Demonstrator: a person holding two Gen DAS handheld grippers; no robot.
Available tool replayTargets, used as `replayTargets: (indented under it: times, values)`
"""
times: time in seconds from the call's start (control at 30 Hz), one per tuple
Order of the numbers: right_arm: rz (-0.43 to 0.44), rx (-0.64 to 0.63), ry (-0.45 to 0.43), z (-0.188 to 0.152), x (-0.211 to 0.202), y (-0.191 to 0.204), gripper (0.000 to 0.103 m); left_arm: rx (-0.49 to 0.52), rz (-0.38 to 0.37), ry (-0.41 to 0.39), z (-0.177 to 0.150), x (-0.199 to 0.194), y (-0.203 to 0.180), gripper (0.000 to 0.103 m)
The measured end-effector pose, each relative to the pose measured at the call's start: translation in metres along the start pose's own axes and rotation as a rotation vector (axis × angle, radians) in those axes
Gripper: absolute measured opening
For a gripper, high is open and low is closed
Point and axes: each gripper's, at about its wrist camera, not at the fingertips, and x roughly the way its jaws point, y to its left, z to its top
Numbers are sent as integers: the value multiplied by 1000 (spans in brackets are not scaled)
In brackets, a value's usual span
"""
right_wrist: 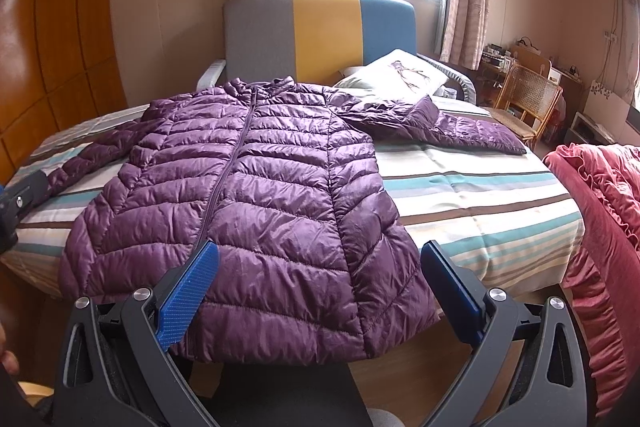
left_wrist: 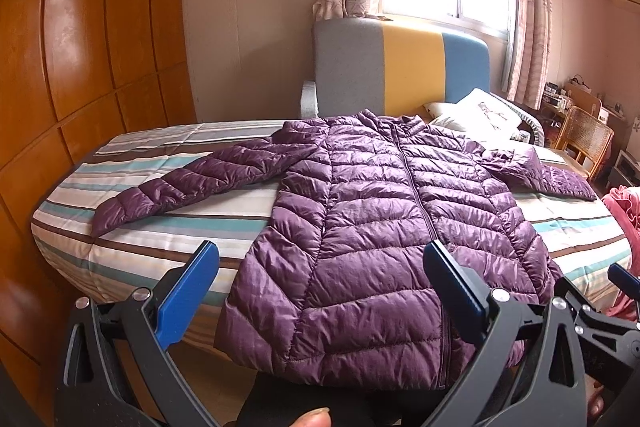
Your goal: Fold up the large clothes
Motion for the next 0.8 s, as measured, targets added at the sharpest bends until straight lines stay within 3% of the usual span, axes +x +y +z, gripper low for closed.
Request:
replayTargets:
  times: [0.8]
  values:
    - [-59, 21, 75, 39, 73, -16, 100, 35, -36, 130, 23, 84, -28, 101]
